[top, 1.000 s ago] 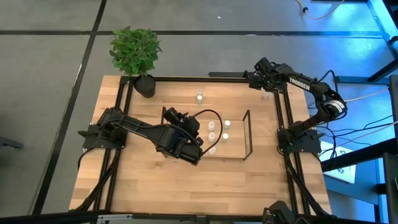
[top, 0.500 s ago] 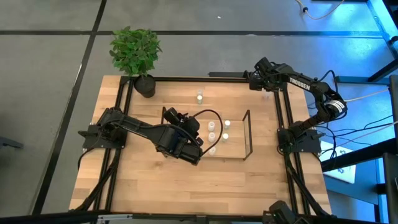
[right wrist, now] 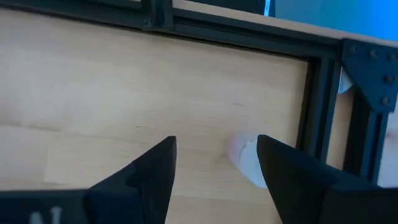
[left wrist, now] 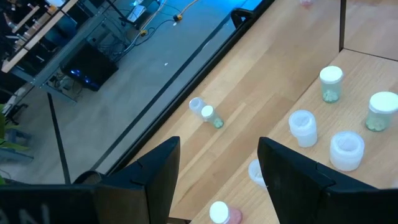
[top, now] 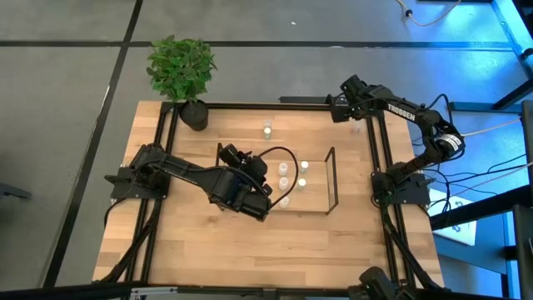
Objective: Pick and place medicine bottles onto shelf by color
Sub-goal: Put the right transparent pill bottle on the shelf aligned with the other transparent pill bottles
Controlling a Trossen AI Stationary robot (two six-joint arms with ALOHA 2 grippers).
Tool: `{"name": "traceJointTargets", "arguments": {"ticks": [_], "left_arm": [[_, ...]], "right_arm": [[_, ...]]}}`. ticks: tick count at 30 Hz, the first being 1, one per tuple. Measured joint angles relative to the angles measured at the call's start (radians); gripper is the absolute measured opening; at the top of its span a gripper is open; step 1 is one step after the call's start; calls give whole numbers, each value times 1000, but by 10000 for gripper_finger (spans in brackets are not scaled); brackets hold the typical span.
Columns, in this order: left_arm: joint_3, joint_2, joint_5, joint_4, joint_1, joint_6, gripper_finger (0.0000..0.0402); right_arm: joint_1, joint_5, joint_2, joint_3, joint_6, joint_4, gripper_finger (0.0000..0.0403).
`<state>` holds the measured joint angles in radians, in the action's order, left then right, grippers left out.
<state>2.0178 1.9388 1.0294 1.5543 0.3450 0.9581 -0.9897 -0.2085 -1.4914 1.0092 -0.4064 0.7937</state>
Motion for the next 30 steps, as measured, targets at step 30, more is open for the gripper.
{"name": "traceJointTargets", "arguments": {"ticks": [30], "left_arm": [[0,0,0,0,0,0,209]], "right_arm": [[-1,-8,0,0,568,89,226]]}}
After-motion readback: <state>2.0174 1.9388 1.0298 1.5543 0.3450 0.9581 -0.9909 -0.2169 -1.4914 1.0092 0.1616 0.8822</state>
